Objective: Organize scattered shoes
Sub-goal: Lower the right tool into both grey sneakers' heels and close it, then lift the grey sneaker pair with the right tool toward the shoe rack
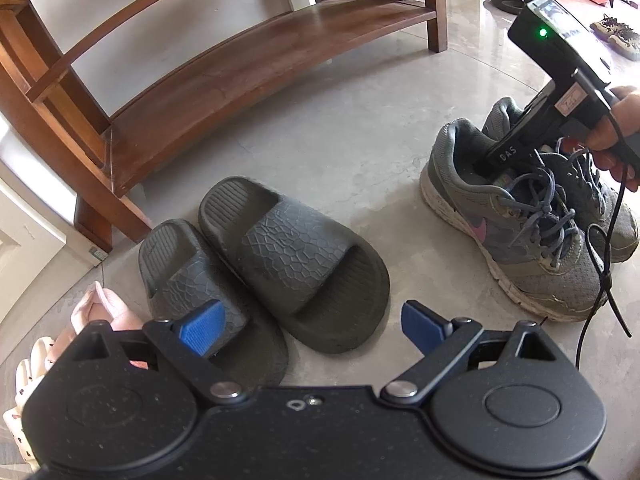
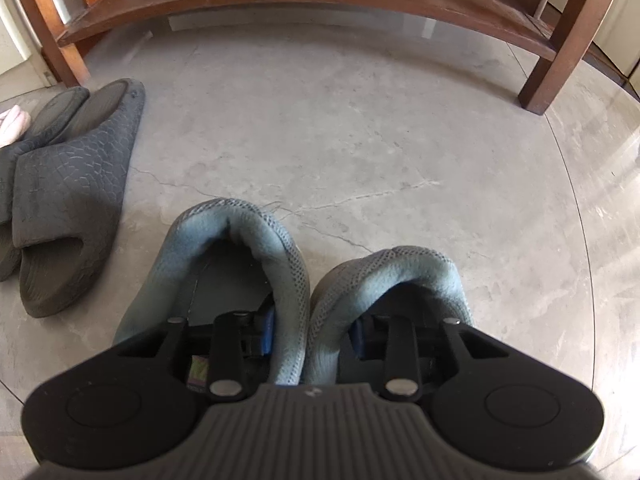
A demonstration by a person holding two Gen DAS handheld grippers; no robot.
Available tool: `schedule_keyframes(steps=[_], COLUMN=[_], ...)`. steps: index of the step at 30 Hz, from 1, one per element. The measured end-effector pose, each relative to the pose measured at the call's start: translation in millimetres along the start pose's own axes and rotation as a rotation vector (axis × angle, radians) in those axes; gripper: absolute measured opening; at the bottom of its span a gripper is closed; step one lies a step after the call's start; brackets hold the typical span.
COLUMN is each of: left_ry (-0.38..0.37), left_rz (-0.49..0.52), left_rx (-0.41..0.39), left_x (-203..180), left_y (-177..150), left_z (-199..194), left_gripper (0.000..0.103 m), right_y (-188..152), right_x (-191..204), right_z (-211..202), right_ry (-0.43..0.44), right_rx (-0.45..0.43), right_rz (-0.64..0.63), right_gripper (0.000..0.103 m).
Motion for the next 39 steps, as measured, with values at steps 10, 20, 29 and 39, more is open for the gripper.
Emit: schedule_keyframes(steps=[10,20,29,39], left_ry=[0.001,-0.014,-0.014,-0.022], left_rz=[-0.023,-0.012,-0.027,-0.02], left_rx=[0.021,0.019,0.028,0.007], left_x=[3.8,0.5,1.3,-0.3], left_y=[-1.7,-2.8,-2.3,0.7], left_z=[1.9,2.3,0.9,-5.8], left_gripper=[0.095,0.095,0.095,0.095], right_y=[-9.2,-3.4,-1.3,-4.0], right_x=[4.4,0.1,0.8,5.9], right_z=[10.5,24.0,26.7,1.8], right_ry=[0.013,-0.023,-0.02,0.053], right_rx=[0.0,0.076,0.118,-0.015], right_rz=[0.024,0.072,0.068,0.027], right_gripper=[0.079,0.1,0.099,0.032])
Point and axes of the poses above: each gripper's, at about its wrist camera, not at the fingertips, and z roughly the way its jaws point, x to its left, y to its top, the point moved 2 cm from there along z, roughly the way its jaws point, and after that the axes turned 13 degrees about -x, right-handed, at the moved point
